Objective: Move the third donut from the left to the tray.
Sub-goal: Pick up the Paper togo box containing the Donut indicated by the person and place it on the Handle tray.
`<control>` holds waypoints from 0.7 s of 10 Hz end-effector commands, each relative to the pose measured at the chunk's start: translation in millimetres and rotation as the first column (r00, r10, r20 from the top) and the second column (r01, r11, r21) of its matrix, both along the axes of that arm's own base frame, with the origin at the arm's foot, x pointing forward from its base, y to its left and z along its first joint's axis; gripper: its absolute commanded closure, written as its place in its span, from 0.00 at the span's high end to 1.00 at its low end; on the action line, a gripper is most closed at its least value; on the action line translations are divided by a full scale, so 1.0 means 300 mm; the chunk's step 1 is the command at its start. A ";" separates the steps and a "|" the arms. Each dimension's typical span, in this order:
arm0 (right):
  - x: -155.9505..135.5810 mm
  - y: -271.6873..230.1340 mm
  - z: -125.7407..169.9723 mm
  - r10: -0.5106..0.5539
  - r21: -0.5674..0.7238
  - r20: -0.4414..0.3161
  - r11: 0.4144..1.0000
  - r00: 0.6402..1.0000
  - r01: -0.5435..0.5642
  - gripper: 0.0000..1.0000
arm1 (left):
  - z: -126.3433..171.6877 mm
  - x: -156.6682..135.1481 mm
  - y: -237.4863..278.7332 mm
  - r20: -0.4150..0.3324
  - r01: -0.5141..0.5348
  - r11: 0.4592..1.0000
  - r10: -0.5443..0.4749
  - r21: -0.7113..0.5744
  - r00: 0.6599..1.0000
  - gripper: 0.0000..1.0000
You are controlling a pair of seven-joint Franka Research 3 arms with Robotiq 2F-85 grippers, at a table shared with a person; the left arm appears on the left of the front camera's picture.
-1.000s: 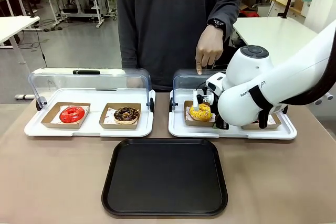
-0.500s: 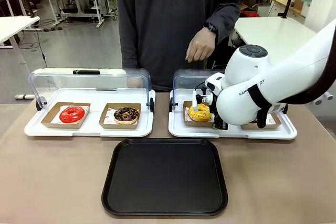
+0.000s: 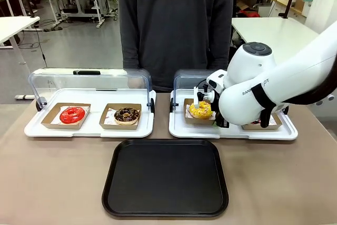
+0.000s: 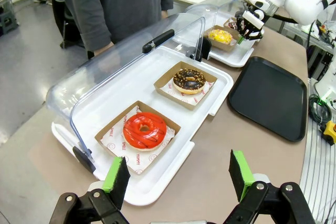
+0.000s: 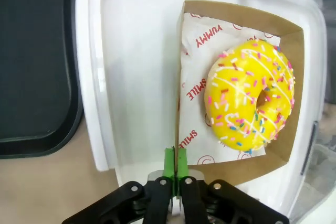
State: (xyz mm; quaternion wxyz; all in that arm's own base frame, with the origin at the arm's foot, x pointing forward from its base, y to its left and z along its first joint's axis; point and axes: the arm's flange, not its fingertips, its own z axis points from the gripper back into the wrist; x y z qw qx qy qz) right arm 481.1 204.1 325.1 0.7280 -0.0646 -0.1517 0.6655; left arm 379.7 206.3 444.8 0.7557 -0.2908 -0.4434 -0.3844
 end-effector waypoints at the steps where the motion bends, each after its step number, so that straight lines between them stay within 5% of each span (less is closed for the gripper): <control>1: -0.087 -0.009 0.095 -0.029 0.025 0.028 0.999 0.999 0.028 0.02 | 0.007 -0.001 0.003 0.007 0.007 1.000 -0.007 -0.004 1.000 1.00; 7: -0.317 0.146 0.248 -0.122 0.020 0.015 0.992 0.992 0.122 0.02 | 0.007 -0.001 0.003 0.007 0.007 1.000 -0.007 -0.004 1.000 1.00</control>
